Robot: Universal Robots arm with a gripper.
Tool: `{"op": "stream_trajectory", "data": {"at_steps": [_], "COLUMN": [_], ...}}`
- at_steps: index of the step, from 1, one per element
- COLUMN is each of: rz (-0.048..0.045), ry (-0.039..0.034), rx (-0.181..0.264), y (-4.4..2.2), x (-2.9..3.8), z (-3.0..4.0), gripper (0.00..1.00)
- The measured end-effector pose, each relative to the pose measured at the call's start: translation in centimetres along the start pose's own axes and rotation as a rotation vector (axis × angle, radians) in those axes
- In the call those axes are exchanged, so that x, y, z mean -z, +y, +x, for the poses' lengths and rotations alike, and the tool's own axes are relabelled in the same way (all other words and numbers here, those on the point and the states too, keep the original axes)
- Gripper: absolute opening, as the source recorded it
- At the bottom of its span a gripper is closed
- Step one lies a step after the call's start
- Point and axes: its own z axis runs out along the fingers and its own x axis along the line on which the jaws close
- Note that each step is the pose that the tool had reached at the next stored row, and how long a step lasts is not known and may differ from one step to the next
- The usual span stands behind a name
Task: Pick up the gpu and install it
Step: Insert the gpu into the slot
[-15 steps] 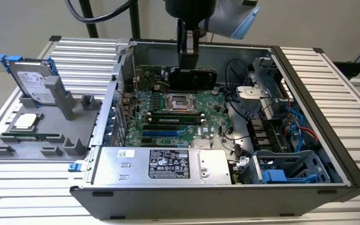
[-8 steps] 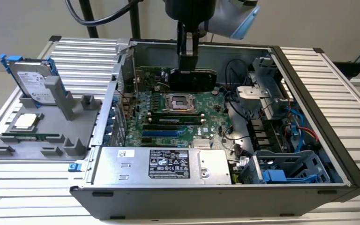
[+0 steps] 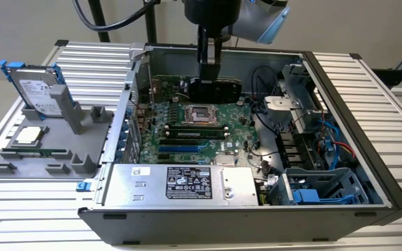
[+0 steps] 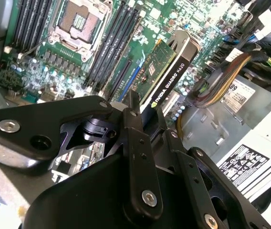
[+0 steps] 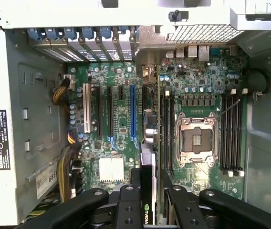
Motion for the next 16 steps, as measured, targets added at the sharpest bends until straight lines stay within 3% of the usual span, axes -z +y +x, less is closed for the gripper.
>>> {"op": "stream_trajectory", "data": {"at_steps": [16], "rz": [0.0000], "ry": [0.0000], "rx": [-0.001], "y": [0.01], "x": [-0.38], "z": [0.00], "gripper": [0.00]}}
